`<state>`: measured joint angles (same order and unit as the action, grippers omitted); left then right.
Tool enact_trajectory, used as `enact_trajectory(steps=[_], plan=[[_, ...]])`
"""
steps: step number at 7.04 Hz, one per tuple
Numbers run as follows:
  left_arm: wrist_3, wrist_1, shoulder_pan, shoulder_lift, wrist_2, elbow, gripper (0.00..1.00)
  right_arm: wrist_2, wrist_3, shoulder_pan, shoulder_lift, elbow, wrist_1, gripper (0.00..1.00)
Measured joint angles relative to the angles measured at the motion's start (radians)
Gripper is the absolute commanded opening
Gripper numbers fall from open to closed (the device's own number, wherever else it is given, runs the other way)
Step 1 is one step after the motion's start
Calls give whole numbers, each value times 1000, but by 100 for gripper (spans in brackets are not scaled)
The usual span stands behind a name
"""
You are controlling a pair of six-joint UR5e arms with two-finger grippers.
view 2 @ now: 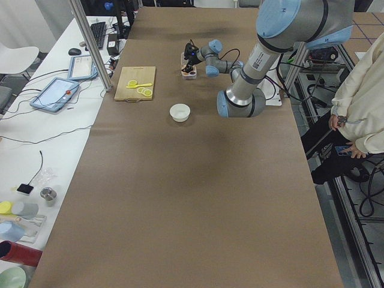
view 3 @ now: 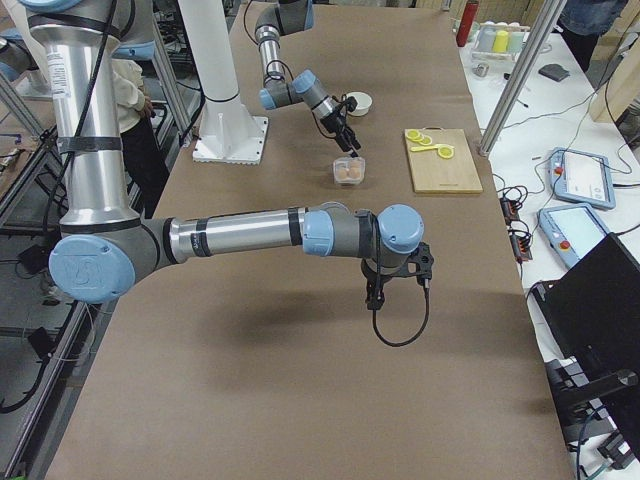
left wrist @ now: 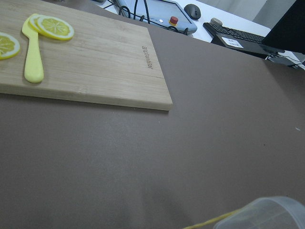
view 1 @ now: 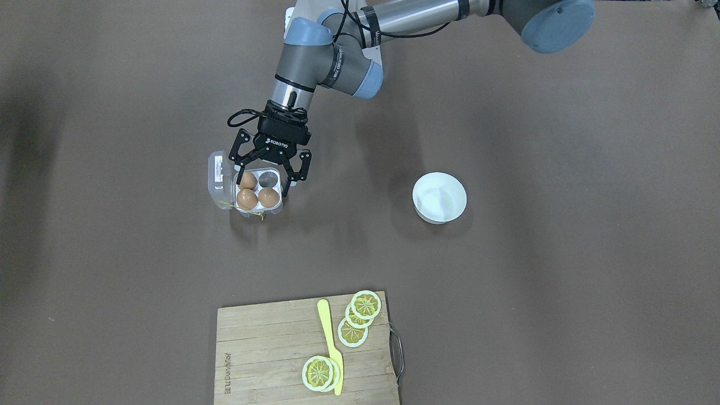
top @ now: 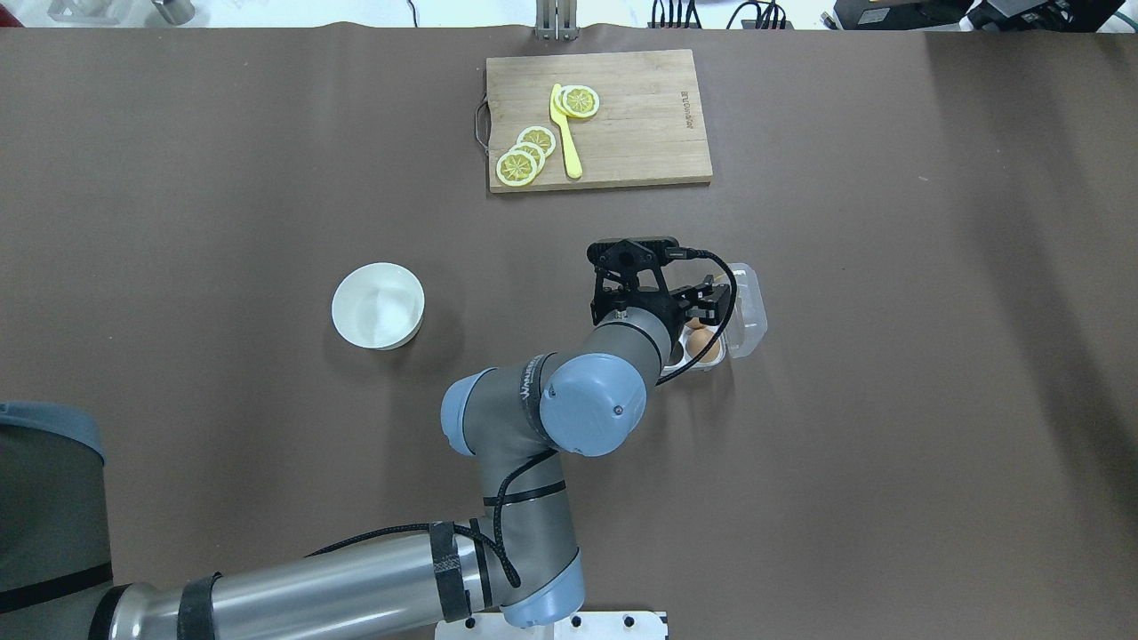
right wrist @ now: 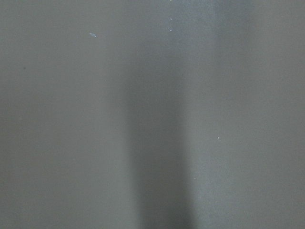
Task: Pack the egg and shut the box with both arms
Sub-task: 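Withdraw the left gripper away while the right gripper moves toward the carton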
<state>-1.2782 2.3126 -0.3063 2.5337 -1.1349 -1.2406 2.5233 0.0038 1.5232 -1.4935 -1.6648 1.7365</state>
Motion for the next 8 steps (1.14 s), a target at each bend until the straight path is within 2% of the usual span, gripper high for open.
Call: enact_trajectory(steps=[2, 3, 4, 5, 6, 7, 8], plan=[[75, -12, -34, -109, -43, -145, 97, 4, 19, 0, 13, -10, 0, 100], [101, -39, -72, -191, -101, -243, 97, 7, 36, -2, 14, -22, 0, 100], [111, -121, -124, -254, -179, -344, 97, 10, 72, -8, 14, -49, 0, 100], [114, -243, -193, -303, -287, -447, 97, 9, 136, -26, 14, -93, 0, 100], [115, -337, -288, -357, -439, -535, 97, 6, 223, -60, 14, -145, -13, 100], [123, -372, -389, -415, -592, -580, 97, 3, 324, -99, 12, -178, -60, 98], [156, -384, -494, -475, -734, -599, 97, -4, 447, -146, 6, -194, -148, 88]])
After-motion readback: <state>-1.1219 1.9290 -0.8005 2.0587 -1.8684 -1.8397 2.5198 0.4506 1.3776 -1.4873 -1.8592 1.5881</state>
